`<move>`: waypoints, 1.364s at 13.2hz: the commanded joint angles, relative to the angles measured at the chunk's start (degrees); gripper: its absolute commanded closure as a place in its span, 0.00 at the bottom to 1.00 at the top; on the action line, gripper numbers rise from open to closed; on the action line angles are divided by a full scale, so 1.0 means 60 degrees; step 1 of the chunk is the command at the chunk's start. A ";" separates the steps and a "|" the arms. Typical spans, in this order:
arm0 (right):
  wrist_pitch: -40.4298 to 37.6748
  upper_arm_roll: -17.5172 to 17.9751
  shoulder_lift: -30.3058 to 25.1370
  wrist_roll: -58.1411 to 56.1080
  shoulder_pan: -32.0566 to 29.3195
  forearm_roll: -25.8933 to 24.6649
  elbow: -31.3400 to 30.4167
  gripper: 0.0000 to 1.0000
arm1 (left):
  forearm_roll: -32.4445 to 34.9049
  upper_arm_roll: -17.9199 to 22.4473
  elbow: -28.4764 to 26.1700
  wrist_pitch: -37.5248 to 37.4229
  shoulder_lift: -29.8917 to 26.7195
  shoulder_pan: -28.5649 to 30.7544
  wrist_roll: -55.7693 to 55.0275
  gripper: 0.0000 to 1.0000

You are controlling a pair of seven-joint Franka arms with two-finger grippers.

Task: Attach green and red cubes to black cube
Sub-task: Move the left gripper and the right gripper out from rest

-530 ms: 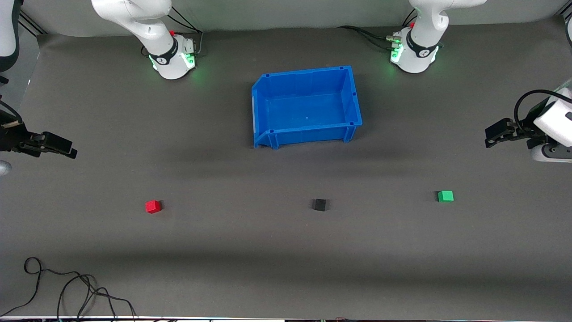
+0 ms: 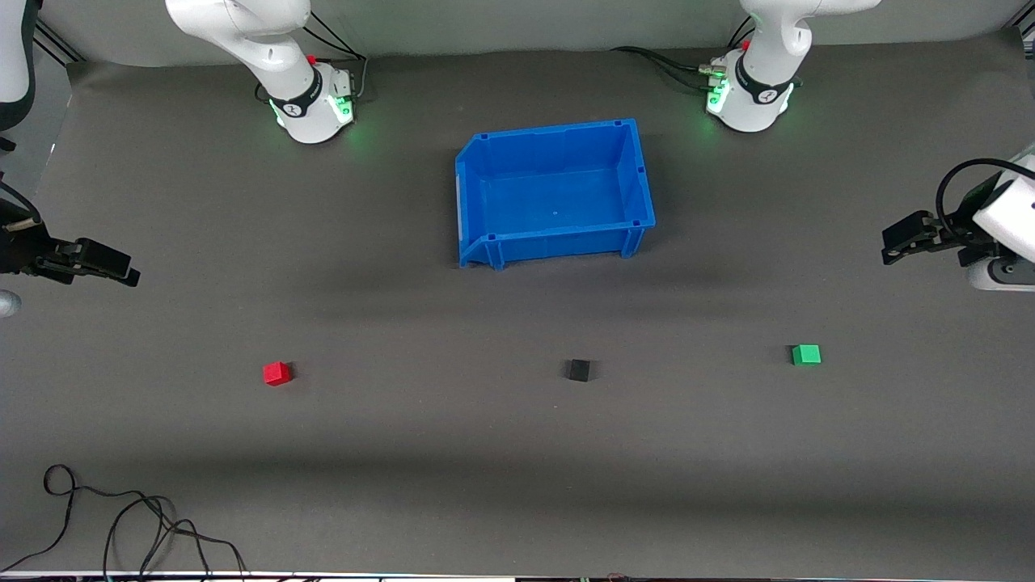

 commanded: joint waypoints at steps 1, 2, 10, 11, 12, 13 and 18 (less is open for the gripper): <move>0.0174 -0.0041 -0.0100 -0.0083 0.0071 -0.0097 -0.0142 0.00 | -0.0018 0.0079 0.0330 -0.0622 0.0073 0.0037 -0.1547 0.00; 0.0159 -0.0041 -0.0115 -0.0083 0.0071 -0.0097 -0.0142 0.00 | -0.0018 0.0080 0.0301 -0.0667 0.0058 0.0139 -0.2542 0.00; 0.0188 -0.0041 -0.0086 -0.0054 0.0071 -0.0097 -0.0128 0.00 | -0.1657 0.0124 0.0272 -0.0521 0.0219 0.0418 -1.0630 0.00; 0.0188 -0.0041 -0.0086 -0.0054 0.0071 -0.0097 -0.0142 0.00 | -0.1833 0.0124 0.0257 -0.0506 0.0248 0.0607 -1.0971 0.00; 0.0217 -0.0041 -0.0086 -0.0039 0.0071 -0.0082 -0.0142 0.00 | -0.2197 0.0124 0.0242 -0.0520 0.0292 0.0739 -1.1062 0.00; 0.0218 -0.0041 -0.0057 -0.0039 0.0071 -0.0053 -0.0128 0.00 | -0.2607 0.0124 0.0199 -0.0521 0.0292 0.1031 -1.1135 0.00; 0.0902 -0.0071 0.0046 -0.0215 0.0056 0.0445 -0.0871 0.00 | -0.3444 0.0124 -0.0766 -0.0200 0.0307 0.1764 -1.1268 0.00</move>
